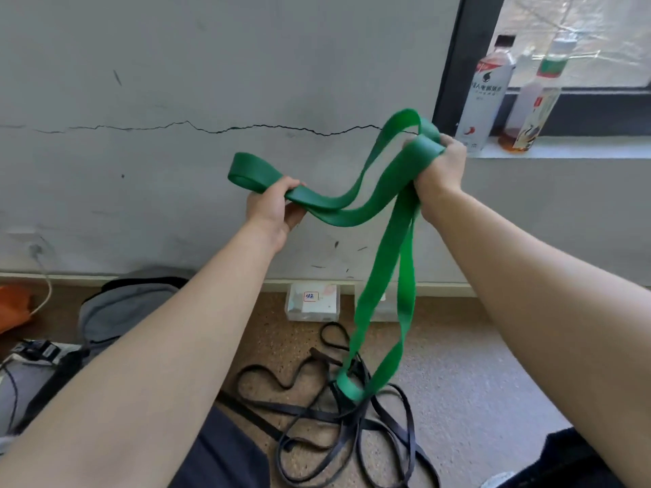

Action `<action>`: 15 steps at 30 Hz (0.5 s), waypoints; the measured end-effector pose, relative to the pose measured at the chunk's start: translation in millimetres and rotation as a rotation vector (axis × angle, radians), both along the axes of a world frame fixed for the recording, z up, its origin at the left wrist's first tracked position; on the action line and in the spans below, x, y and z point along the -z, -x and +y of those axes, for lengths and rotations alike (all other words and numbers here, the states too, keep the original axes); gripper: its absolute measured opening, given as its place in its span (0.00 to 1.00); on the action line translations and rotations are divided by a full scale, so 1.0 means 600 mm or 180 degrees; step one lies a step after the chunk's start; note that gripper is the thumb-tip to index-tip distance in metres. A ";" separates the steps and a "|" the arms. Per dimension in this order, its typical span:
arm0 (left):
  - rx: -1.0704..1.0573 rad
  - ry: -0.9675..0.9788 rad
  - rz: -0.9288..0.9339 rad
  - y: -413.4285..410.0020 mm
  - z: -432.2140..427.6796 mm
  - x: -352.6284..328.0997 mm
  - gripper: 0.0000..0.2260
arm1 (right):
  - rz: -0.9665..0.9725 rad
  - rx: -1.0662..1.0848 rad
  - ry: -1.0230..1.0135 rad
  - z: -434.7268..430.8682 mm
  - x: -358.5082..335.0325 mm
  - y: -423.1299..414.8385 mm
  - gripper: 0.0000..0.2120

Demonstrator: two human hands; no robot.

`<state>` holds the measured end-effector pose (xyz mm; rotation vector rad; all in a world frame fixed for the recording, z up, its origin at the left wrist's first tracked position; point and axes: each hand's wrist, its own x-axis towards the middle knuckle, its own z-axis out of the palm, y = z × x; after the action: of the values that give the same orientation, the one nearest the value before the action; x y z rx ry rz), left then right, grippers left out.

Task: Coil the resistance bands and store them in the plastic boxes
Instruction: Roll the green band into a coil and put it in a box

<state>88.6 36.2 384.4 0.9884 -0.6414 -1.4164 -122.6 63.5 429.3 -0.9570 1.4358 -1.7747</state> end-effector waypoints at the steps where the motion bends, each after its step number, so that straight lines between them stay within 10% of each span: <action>1: -0.0005 0.0032 -0.0120 0.002 0.002 -0.004 0.05 | -0.0064 -0.0002 0.0036 -0.002 -0.026 0.001 0.04; 11: 0.0095 0.0556 -0.1335 0.029 0.030 -0.114 0.06 | 0.0316 0.0064 0.0606 0.037 -0.221 -0.001 0.09; 15: -0.0034 0.0809 -0.1699 0.030 0.037 -0.136 0.11 | 0.1414 -0.0061 0.0202 0.053 -0.231 0.016 0.08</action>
<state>70.4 58.3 466.2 1.1664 -1.1743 -1.0250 -132.1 95.3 568.0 -1.4617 1.6320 -1.6673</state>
